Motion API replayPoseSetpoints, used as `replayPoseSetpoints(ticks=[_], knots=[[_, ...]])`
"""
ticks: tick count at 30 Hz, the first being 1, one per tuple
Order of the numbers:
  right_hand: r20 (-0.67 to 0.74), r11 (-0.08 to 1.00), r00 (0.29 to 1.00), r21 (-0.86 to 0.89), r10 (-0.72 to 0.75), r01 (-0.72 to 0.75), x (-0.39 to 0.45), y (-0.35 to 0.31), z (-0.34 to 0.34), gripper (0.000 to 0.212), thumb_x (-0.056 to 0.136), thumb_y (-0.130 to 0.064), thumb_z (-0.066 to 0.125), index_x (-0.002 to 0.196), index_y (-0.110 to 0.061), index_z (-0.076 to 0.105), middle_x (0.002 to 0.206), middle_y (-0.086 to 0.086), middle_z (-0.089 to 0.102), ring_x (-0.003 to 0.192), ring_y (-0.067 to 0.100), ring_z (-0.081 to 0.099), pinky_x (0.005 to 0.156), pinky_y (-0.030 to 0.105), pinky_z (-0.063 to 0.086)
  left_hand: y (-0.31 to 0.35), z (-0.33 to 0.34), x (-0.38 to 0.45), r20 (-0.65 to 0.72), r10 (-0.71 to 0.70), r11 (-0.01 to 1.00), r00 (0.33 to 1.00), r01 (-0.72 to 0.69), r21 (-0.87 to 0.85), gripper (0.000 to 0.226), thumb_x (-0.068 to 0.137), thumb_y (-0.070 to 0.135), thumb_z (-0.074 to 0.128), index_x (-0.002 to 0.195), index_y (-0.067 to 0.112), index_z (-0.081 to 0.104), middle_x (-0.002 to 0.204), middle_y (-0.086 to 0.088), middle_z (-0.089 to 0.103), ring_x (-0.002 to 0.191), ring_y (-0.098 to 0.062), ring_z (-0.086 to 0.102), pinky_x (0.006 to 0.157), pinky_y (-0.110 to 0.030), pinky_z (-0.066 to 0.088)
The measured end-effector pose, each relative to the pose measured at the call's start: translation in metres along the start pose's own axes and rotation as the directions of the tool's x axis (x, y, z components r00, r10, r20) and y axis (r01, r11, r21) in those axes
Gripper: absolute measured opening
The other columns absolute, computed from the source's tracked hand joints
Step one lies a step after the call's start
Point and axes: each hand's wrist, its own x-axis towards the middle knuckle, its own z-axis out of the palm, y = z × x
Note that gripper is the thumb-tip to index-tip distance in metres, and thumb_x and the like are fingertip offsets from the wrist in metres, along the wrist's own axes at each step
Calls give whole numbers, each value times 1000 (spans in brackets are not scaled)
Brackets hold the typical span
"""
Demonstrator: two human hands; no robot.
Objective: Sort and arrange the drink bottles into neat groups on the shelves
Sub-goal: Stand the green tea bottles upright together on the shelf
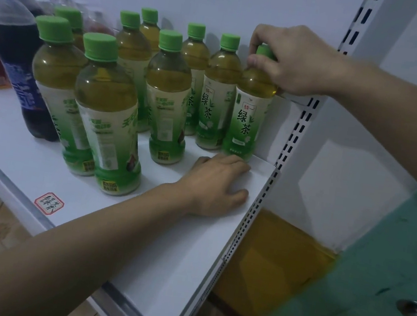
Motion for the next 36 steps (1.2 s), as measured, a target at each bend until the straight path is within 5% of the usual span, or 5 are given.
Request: replayPoseSetpoints(ticks=[16, 20, 25, 32, 36], knots=[[-135, 999, 990, 19, 32, -30, 14, -7, 18, 21, 105, -36, 50, 116, -20, 58, 100, 4, 50, 92, 26, 50, 78, 38, 41, -4, 5, 0, -160, -180, 983, 971, 174, -52, 45, 99, 37, 50, 140, 21, 56, 142, 0, 58, 133, -24, 46, 106, -46, 41], [-94, 988, 996, -151, 4, -18, 14, -10, 11, 28, 106, -40, 46, 122, -20, 57, 112, 14, 57, 95, 33, 53, 77, 39, 38, -7, 1, -2, -182, -201, 974, 963, 178, -137, 38, 99, 33, 53, 133, 18, 62, 133, -2, 63, 125, -23, 53, 103, -45, 45], [-292, 974, 945, -208, -149, 89, 16, -35, -6, 41, 105, -47, 38, 132, -20, 55, 125, 13, 57, 111, 31, 55, 81, 35, 32, -11, -6, -5, -136, -148, 986, 980, 136, -95, 37, 97, 29, 56, 131, 15, 62, 130, -4, 63, 121, -21, 54, 101, -40, 46], [124, 916, 927, 250, -353, 315, 50, -87, 3, 30, 102, -33, 59, 132, -32, 55, 126, -12, 50, 79, -14, 48, 63, 1, 37, -8, -20, -23, -205, -83, 995, 975, 71, -66, 28, 95, 23, 58, 120, 18, 70, 124, 0, 62, 114, -19, 57, 95, -40, 50], [97, 926, 937, 217, -336, 309, 55, -83, 1, 17, 101, -35, 60, 118, -30, 60, 104, -20, 53, 67, -5, 58, 60, 17, 45, 4, -26, -34, -282, -147, 986, 948, 117, -120, 26, 96, 28, 58, 119, 22, 69, 125, 3, 58, 110, -17, 59, 91, -42, 53]])
